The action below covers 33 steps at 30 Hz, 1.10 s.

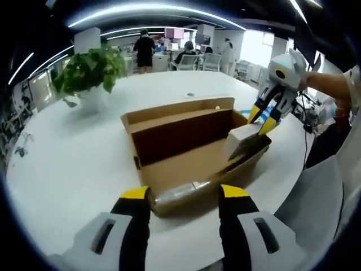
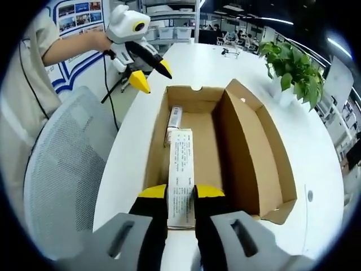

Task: Operate the shoe box by opening the lid, removing the specified soft item, and placing it in the target area until the item is outside and the box remains undamaged.

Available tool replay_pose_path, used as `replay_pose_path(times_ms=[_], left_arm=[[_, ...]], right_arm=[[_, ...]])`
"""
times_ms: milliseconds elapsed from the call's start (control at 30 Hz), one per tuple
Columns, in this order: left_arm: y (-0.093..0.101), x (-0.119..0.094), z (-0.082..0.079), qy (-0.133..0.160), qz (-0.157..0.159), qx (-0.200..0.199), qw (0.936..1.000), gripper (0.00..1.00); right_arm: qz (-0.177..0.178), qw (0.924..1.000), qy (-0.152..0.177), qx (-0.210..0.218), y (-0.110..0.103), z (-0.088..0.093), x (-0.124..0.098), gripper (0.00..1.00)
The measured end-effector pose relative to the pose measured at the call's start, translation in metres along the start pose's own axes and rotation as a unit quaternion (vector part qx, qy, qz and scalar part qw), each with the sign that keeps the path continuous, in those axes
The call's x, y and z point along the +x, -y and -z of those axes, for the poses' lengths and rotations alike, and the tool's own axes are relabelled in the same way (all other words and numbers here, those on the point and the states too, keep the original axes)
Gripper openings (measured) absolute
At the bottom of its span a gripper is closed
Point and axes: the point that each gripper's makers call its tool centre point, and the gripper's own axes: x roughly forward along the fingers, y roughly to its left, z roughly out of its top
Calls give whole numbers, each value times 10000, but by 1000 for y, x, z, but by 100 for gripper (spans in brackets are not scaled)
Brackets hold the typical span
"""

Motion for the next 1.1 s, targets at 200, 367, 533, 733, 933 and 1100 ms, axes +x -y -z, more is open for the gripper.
replay_pose_path(times_ms=[200, 367, 533, 733, 933, 1100], left_arm=[[12, -4, -3, 112, 158, 56, 9998, 57], [21, -6, -8, 245, 322, 67, 9992, 63], [31, -8, -15, 341, 448, 163, 9983, 72], [38, -6, -14, 288, 543, 233, 9978, 76], [45, -6, -14, 294, 635, 294, 9971, 81], [50, -5, -13, 327, 707, 344, 9964, 85]], right_arm=[[133, 9997, 191, 53, 4, -11, -15, 14], [198, 9994, 262, 65, 4, -14, -27, 14], [287, 9991, 315, 69, 6, -15, -40, 14], [376, 9987, 330, 24, 6, -13, -55, 14], [441, 9987, 262, 11, 7, -3, -70, 14], [500, 9986, 198, 1, 10, 6, -82, 14]])
